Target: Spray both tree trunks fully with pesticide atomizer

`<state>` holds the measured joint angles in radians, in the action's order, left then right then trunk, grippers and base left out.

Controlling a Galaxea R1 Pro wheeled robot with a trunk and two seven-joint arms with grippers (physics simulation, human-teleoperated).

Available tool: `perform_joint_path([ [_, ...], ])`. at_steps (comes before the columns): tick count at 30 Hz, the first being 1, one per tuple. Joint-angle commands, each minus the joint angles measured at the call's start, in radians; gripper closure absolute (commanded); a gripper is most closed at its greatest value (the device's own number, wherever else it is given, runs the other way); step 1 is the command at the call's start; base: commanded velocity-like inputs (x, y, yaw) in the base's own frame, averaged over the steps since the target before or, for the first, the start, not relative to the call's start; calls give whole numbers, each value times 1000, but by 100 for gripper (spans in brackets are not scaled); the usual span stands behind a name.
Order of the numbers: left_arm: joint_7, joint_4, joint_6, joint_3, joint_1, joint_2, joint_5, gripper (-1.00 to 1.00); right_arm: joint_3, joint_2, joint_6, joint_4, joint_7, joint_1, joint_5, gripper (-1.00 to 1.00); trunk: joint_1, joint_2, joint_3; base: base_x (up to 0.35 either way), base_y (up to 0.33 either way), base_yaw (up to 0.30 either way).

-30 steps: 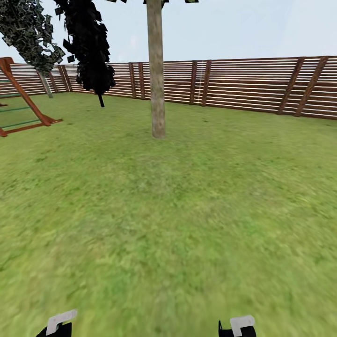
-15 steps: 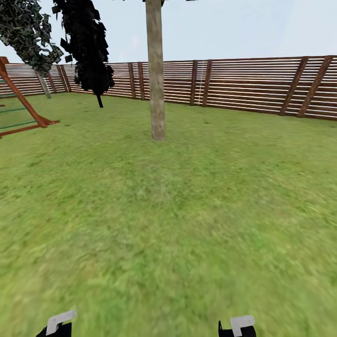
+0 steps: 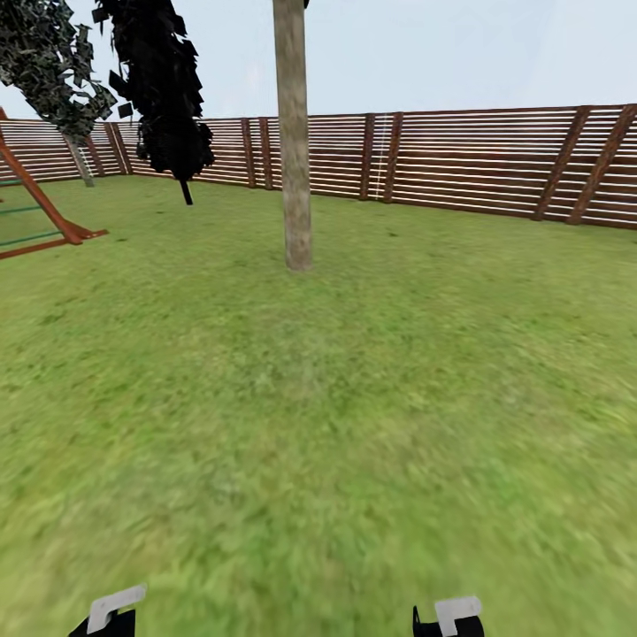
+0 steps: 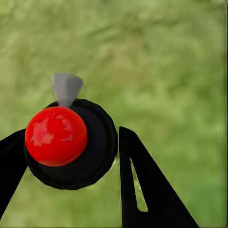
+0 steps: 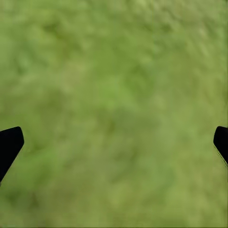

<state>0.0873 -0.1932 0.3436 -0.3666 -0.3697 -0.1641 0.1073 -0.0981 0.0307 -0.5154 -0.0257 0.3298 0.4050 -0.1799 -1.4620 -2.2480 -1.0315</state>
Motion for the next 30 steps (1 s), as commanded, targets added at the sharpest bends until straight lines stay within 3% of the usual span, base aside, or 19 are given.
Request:
perform_joint_path([
  [1, 0, 0, 0, 0, 0, 0, 0, 100, 0, 0, 0, 0, 0, 0, 0, -100, 0, 0, 0, 337, 0, 0],
  [30, 0, 0, 0, 0, 0, 0, 0, 100, 0, 0, 0, 0, 0, 0, 0, -100, 0, 0, 0, 337, 0, 0],
])
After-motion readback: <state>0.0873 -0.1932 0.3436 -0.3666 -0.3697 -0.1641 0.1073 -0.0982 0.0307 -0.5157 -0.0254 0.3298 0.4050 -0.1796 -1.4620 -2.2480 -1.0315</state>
